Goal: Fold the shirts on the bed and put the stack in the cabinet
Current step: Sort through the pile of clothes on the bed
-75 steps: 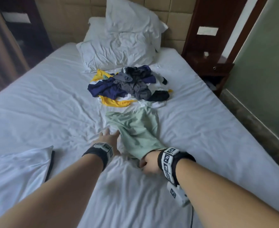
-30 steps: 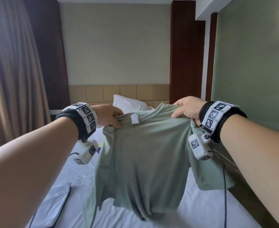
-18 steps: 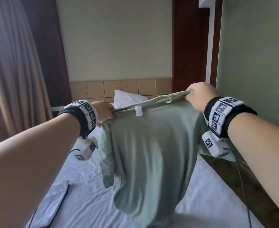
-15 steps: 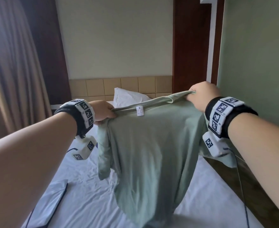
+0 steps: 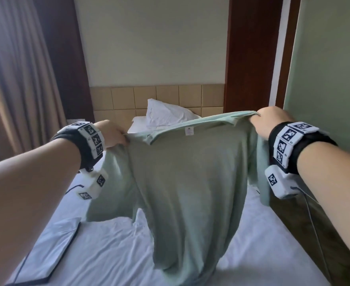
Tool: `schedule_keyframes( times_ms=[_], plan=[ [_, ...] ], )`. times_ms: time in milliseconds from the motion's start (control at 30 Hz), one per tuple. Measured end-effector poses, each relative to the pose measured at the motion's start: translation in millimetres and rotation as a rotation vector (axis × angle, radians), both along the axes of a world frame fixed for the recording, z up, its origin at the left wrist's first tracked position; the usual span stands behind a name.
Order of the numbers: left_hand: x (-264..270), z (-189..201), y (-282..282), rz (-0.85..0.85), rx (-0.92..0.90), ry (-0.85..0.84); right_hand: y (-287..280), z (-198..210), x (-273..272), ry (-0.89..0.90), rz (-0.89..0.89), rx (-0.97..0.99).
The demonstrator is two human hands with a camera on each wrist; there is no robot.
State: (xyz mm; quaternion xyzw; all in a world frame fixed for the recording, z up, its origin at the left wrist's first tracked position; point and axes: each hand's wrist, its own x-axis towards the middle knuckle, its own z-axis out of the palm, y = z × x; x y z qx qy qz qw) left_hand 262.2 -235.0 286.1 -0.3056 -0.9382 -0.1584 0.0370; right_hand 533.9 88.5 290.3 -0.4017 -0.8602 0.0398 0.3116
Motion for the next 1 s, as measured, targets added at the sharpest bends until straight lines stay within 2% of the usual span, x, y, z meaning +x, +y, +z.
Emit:
schedule_keyframes(
  times_ms=[100, 233, 300, 400, 433, 533, 633, 767, 867, 1000],
  plan=[
    [-7.3, 2.2, 8.8, 0.108, 0.101, 0.052, 4.6, -1.5, -4.9, 0.032, 0.084, -0.233],
    [-9.1, 11.5, 14.1, 0.159, 0.266, 0.031, 4.3, -4.1, -8.8, 0.416, 0.209, -0.723],
    [-9.4, 15.4, 16.0, 0.138, 0.495, -0.096, -1.1, -3.1, -8.8, 0.551, 0.261, -0.854],
    [-0.3, 19.5, 19.7, 0.070, 0.948, -0.438, -15.6, 3.9, -6.6, 0.811, 0.420, -0.966],
    [2.5, 20.6, 21.2, 0.032, 1.084, -0.503, -20.7, 7.7, -5.3, 0.905, 0.472, -0.982],
    [12.9, 27.5, 23.6, -0.106, 1.386, -0.494, -38.8, 23.4, 1.0, 1.132, 0.582, -0.960],
    [18.2, 38.4, 19.8, -0.206, 1.415, -0.365, -57.2, 41.6, 6.0, 1.220, 0.624, -0.838],
    [33.8, 57.2, 5.1, -0.296, 1.316, -0.233, -77.9, 61.7, 11.3, 1.198, 0.600, -0.556],
    [48.0, 73.7, -5.4, -0.288, 1.370, -0.174, -93.9, 72.7, 17.8, 1.132, 0.627, -0.346],
    [54.7, 91.0, -20.4, -0.367, 1.390, -0.100, -114.5, 81.3, 22.0, 1.044, 0.663, -0.143]
  ],
)
